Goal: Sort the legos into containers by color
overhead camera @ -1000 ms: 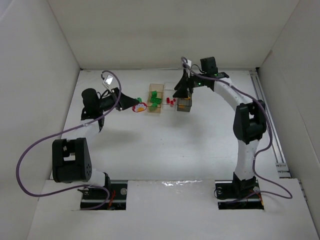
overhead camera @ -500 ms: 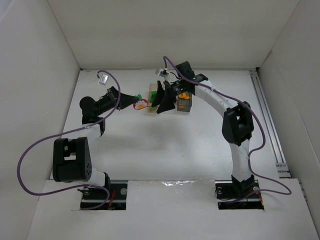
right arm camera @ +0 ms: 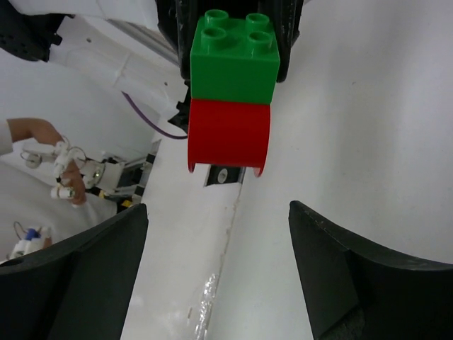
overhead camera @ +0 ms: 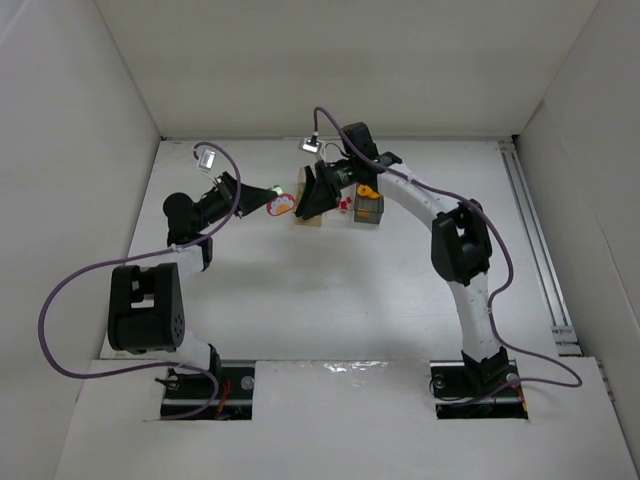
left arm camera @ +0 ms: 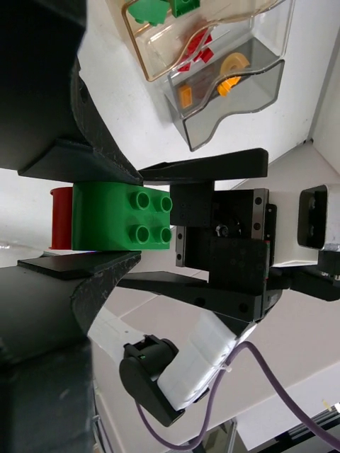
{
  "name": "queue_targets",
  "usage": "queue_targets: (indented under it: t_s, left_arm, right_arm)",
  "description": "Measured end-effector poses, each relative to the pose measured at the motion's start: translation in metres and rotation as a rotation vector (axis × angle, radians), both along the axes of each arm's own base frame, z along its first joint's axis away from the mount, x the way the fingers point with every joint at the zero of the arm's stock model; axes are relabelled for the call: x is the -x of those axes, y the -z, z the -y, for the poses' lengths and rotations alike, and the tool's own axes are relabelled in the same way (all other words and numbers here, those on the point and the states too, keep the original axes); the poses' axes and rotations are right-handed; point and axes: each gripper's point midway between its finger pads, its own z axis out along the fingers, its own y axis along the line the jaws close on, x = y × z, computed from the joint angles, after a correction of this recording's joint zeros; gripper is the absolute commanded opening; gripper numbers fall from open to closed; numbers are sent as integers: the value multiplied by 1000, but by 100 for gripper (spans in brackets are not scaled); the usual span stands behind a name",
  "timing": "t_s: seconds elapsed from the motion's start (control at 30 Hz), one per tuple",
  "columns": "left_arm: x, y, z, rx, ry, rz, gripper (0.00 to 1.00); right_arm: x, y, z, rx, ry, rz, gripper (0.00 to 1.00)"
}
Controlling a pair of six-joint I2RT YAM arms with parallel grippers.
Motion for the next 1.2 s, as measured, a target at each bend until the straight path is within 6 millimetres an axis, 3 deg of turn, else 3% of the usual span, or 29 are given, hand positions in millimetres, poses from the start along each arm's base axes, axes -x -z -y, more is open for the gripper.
queue_targets:
  t_s: [0.4, 0.53, 0.57, 0.63, 0.97, 1.07, 1.2]
  left_arm:
    - [8, 6, 23, -6, 41, 6, 0]
    - [12, 14, 26, -6, 50, -21, 0]
    - [12, 15, 26, -6, 49, -23, 0]
    - [12, 14, 26, -5, 50, -21, 0]
    - [7, 15, 27, -5, 50, -15, 0]
    - [7, 15, 27, -2, 49, -16, 0]
    - [7, 14, 27, 1, 50, -15, 0]
  right_arm:
    - [-5, -16, -11, 5, 1, -55, 84]
    - [-6, -19, -12, -4, 0, -44, 68]
    - [-6, -19, -12, -6, -2, -44, 58]
    - [-6, -20, -13, -7, -1, -39, 52]
    - [-8, -16, -18, -1, 16, -35, 57]
    - [-8, -16, -20, 0, 17, -33, 53]
    - [-9, -13, -21, 5, 23, -36, 38]
